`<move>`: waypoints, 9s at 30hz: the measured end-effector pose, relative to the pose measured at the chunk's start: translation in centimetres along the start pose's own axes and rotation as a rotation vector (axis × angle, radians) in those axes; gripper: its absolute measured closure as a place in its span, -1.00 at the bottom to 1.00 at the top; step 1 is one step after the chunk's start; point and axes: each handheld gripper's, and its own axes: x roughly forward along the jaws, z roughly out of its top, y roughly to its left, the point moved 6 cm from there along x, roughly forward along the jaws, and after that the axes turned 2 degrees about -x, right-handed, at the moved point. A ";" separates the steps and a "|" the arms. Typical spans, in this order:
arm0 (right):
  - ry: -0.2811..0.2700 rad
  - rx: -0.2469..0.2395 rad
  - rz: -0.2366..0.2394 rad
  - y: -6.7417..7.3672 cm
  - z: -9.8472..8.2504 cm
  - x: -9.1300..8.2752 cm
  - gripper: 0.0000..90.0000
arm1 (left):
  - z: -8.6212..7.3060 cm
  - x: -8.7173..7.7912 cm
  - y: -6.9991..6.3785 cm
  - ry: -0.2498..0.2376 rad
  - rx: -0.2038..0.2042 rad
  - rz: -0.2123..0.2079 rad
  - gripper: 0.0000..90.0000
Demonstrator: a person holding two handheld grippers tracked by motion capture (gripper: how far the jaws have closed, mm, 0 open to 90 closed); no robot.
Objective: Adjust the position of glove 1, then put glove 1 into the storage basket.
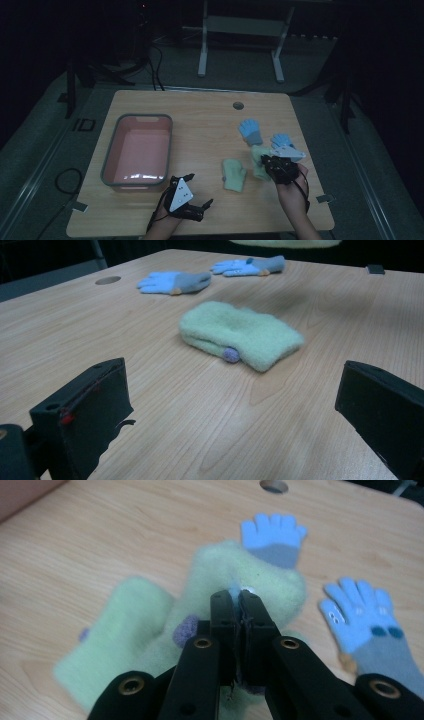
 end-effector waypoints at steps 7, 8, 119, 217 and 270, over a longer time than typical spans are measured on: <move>-0.021 -0.016 0.023 3.3 1.9 0.3 0.93 | 0.0 0.0 0.0 0.000 0.006 -0.001 -0.97; -0.022 -0.020 0.025 3.9 2.1 0.4 0.93 | 0.0 0.0 0.0 0.000 0.007 -0.001 -0.97; 0.161 0.039 0.617 3.3 -1.7 11.4 -0.06 | 2.4 8.8 -2.8 0.274 0.441 -0.334 -0.05; 0.035 -0.141 0.800 22.4 17.9 10.9 0.57 | 6.7 -10.0 12.9 0.433 0.483 0.034 0.68; 0.096 -0.180 0.714 23.2 17.8 13.3 -0.61 | 3.1 -9.3 15.2 0.588 0.174 0.046 -0.09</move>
